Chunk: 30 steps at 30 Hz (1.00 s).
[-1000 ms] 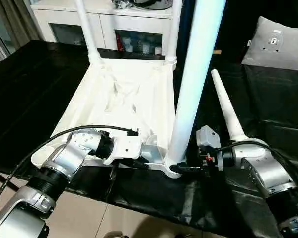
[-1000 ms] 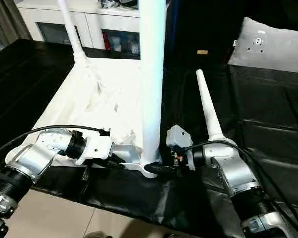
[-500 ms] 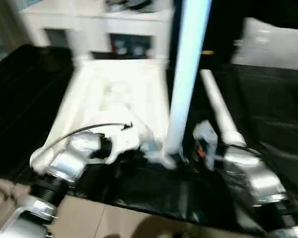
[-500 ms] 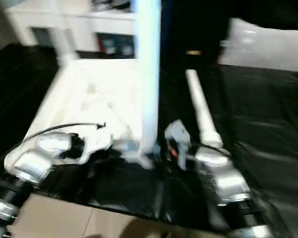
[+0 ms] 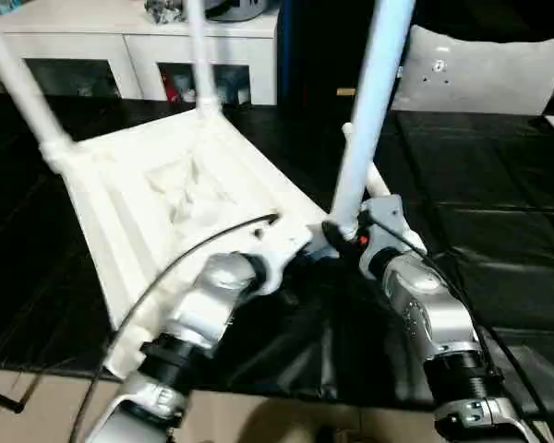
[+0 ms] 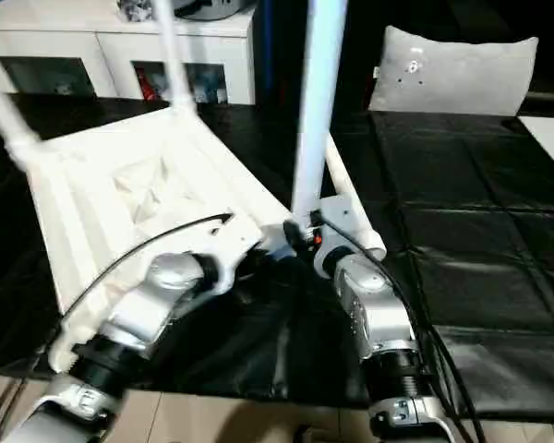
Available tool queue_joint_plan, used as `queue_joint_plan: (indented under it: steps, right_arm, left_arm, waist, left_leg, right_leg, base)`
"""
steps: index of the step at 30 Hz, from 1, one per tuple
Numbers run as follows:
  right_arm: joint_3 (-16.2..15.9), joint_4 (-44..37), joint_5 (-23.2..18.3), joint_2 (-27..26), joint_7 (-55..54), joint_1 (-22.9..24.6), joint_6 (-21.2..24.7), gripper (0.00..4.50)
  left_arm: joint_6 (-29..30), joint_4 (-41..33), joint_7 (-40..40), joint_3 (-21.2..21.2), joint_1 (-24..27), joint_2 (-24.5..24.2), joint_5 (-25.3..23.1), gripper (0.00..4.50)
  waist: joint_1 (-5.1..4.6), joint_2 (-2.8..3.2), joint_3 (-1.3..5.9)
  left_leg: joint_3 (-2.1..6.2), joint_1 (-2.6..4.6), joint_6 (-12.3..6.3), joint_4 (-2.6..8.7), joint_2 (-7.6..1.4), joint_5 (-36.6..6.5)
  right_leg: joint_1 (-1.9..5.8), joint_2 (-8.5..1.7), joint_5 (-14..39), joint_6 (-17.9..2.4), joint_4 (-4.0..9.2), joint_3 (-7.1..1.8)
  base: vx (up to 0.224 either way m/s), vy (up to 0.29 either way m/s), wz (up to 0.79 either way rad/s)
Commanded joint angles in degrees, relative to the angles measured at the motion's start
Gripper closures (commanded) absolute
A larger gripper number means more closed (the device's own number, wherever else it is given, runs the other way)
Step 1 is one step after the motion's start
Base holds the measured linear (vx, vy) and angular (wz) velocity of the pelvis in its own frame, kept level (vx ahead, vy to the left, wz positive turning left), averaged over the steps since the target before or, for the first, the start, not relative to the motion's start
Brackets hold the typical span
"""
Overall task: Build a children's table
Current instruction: Rotate leg to tighten
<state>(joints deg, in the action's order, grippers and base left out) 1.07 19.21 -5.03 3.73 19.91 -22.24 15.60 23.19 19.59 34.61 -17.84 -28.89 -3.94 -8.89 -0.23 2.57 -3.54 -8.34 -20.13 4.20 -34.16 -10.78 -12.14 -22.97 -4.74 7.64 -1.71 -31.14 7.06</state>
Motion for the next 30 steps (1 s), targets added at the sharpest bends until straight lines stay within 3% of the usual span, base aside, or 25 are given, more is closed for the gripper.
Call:
queue_joint_plan:
  steps: [1,3,7,9,11,15,17,20,25,28,30]
  right_arm:
    - [-4.9,0.0,-1.4,-1.1,5.3,1.3,0.0,0.65]
    - [-4.6,-1.3,-1.9,1.3,8.7,2.3,-2.0,0.62]
    - [-3.7,-3.9,-3.5,5.6,14.6,3.4,-3.5,0.11]
    - [-3.5,-5.8,-4.9,10.0,21.1,3.9,-4.5,0.05]
    - [-3.5,-6.1,-5.1,11.2,22.7,3.9,-4.9,0.05]
    - [-5.3,-7.3,-5.6,20.0,35.1,3.7,-7.5,0.05]
    - [-6.0,-7.5,-5.9,21.9,38.3,3.6,-8.3,0.05]
    - [-7.2,-7.2,-6.0,24.3,43.2,2.9,-9.5,0.05]
    - [-10.0,-4.7,-5.6,26.2,49.1,0.8,-11.8,0.05]
    - [-11.4,-4.2,-5.7,26.2,51.3,0.5,-12.3,0.05]
    - [-12.2,-4.3,-6.0,26.0,52.8,0.5,-12.1,0.05]
  left_arm:
    - [-2.2,-2.5,-0.4,-0.9,-2.1,0.5,-0.2,4.50]
    - [-3.0,-2.5,1.1,-1.1,-1.5,-1.6,-0.8,4.50]
    - [-4.8,-2.7,4.2,-1.4,-0.8,-4.9,-0.6,4.50]
    - [-6.5,-2.5,7.2,-1.8,-0.5,-7.5,0.0,4.50]
    - [-6.7,-2.6,8.1,-1.9,-0.4,-8.2,0.2,4.50]
    - [-12.9,-2.2,17.9,-4.2,0.2,-14.1,1.8,4.50]
    - [-16.3,-1.9,21.2,-5.3,0.3,-16.1,1.9,4.50]
    - [-21.8,-1.3,28.0,-7.3,0.4,-19.8,2.5,4.50]
    - [-25.7,-0.9,37.0,-8.7,-0.6,-23.5,4.8,4.50]
    - [-28.1,0.5,38.8,-9.3,-1.6,-24.2,4.6,4.50]
    - [-29.6,1.5,39.7,-9.6,-2.3,-24.4,4.4,4.50]
  waist:
    - [0.58,-0.67,3.49]
    - [1.13,-0.63,3.52]
    - [1.40,-0.63,3.70]
    - [1.67,-0.55,3.88]
    - [1.73,-0.54,3.88]
    - [2.41,-0.64,3.59]
    - [2.76,-0.61,3.46]
    - [3.18,-0.66,3.59]
    - [4.83,-0.57,3.79]
    - [5.37,-0.57,3.91]
    - [5.50,-0.82,3.82]
  left_leg:
    - [0.03,-0.70,-6.10,4.25,-1.56,-9.9]
    - [-0.12,-0.86,-6.73,4.10,-1.39,-8.5]
    - [-0.13,-0.94,-7.20,3.96,-1.45,-7.3]
    - [-0.10,-1.26,-7.88,3.75,-1.47,-5.8]
    - [-0.09,-1.34,-8.17,3.67,-1.53,-5.4]
    - [-0.22,-0.77,-7.81,3.82,-1.75,-8.4]
    - [-0.28,-0.67,-7.43,3.95,-1.88,-8.7]
    - [-0.25,-0.56,-7.44,3.96,-2.01,-8.6]
    - [-0.46,-0.25,-7.01,3.89,-2.52,-6.1]
    - [-0.56,-0.14,-6.97,3.86,-2.54,-5.7]
    - [-0.62,-0.29,-7.13,3.91,-2.41,-6.3]
  right_leg:
    - [3.38,-3.78,21.1,-8.0,3.56,-2.63]
    - [3.48,-3.80,20.7,-8.0,3.50,-2.67]
    - [3.58,-3.62,19.4,-8.2,3.04,-2.75]
    - [3.74,-3.58,17.3,-8.4,2.73,-2.80]
    - [3.70,-3.50,16.6,-8.8,2.59,-2.77]
    - [3.15,-3.46,22.0,-7.9,3.19,-2.68]
    - [3.01,-3.53,22.6,-7.8,3.18,-2.87]
    - [2.93,-3.55,21.8,-8.0,2.94,-2.99]
    - [2.77,-3.65,16.3,-10.8,1.82,-3.36]
    - [2.78,-3.65,14.3,-11.7,1.44,-3.50]
    - [2.92,-3.75,15.5,-11.1,1.60,-3.46]
  base:
    - [0.000,0.000,0.00]
    - [0.000,0.000,0.00]
    - [0.000,0.000,0.00]
    - [0.000,0.000,0.00]
    - [0.000,0.000,0.00]
    - [0.000,0.000,0.00]
    - [0.000,0.000,0.00]
    - [0.000,0.000,0.00]
    - [0.000,0.000,0.00]
    - [0.000,0.000,0.00]
    - [0.000,0.000,0.00]
